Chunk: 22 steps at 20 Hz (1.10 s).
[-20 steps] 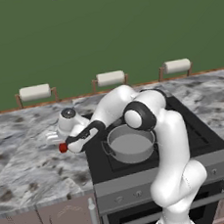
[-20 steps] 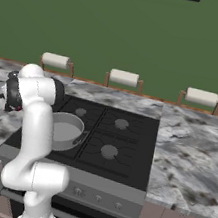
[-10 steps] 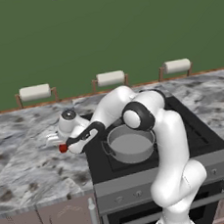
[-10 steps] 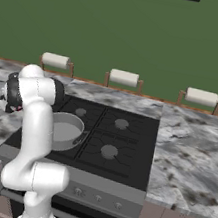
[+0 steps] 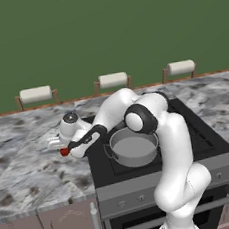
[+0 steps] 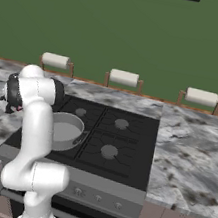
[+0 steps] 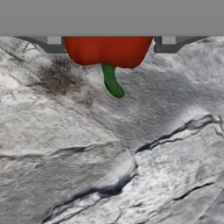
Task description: Turn on the burner for the pot on the stove. Wait thirty seconds for the pot to heat up. Then add the bell pepper to the pot.
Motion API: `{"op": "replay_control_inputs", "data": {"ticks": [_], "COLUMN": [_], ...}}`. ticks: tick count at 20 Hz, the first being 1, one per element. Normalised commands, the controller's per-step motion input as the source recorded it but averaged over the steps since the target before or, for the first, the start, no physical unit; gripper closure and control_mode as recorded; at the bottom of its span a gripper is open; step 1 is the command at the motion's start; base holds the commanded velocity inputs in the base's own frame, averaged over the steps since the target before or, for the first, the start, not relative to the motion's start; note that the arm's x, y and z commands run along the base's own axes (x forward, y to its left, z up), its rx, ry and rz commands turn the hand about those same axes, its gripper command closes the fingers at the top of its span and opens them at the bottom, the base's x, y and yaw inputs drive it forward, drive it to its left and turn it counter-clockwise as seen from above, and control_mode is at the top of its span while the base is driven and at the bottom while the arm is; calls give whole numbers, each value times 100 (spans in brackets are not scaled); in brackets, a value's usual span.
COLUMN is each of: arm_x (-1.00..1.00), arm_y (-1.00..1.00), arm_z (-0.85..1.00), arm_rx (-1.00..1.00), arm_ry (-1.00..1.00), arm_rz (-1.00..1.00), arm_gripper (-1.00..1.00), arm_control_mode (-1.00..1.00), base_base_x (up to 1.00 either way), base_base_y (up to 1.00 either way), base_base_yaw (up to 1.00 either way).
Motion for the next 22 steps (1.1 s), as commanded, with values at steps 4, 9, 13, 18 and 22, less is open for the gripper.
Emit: {"op": "replay_control_inputs", "data": {"ticks": [4,9,13,18,22], "arm_x": [0,0,1,0,-9], "arm_y": [0,0,0,-11,-30], "arm_z": [0,21,86,83,86], "arm_rx": [0,0,0,0,1], "arm_ry": [0,-1,1,2,1], "arm_rz": [0,-4,-12,-5,-7], "arm_gripper": [100,100,100,100,100], "arm_control_mode": [-100,-100,-100,-100,-100], "base_base_x": [0,0,0,0,0], "base_base_y": [0,0,0,0,0], "base_base_yaw": [0,0,0,0,0]}}
